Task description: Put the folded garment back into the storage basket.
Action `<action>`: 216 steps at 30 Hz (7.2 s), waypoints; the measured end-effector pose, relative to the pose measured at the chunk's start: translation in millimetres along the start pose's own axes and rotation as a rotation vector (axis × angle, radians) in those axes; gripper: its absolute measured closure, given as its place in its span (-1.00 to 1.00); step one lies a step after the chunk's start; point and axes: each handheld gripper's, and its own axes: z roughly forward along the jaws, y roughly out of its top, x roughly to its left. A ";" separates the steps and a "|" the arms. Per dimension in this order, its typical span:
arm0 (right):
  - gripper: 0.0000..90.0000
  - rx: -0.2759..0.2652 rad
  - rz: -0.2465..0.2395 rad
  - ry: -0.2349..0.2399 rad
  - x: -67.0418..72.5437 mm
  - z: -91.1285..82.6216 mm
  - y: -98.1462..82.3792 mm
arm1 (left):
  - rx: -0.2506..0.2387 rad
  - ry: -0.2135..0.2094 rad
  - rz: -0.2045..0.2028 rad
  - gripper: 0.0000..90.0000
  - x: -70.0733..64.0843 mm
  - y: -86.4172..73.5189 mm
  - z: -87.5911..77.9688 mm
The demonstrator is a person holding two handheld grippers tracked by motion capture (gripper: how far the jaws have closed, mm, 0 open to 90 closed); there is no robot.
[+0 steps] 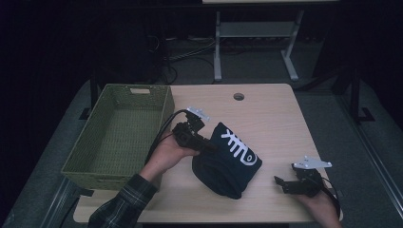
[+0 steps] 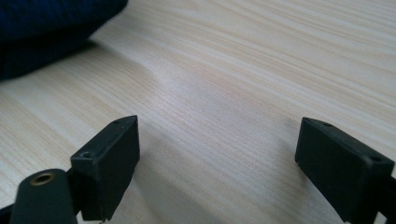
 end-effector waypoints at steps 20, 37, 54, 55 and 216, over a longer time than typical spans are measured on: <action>-0.70 0.000 0.001 -0.001 0.1 0.0 0.0 | -0.044 0.021 0.007 0.65 -6.4 11.9 -65.9; -0.70 -0.001 0.003 -0.002 0.2 0.0 0.0 | -0.080 0.073 -0.018 0.65 -1.8 5.9 -122.0; -0.78 0.005 0.010 -0.007 0.3 0.8 0.5 | -0.151 0.164 -0.062 0.65 4.0 -11.1 -193.5; -0.78 0.005 0.010 -0.007 0.3 0.8 0.5 | -0.151 0.164 -0.062 0.65 4.0 -11.1 -193.5; -0.78 0.005 0.014 -0.018 -1.4 2.8 1.9 | -0.224 0.439 -0.215 -0.71 70.1 -113.0 -134.1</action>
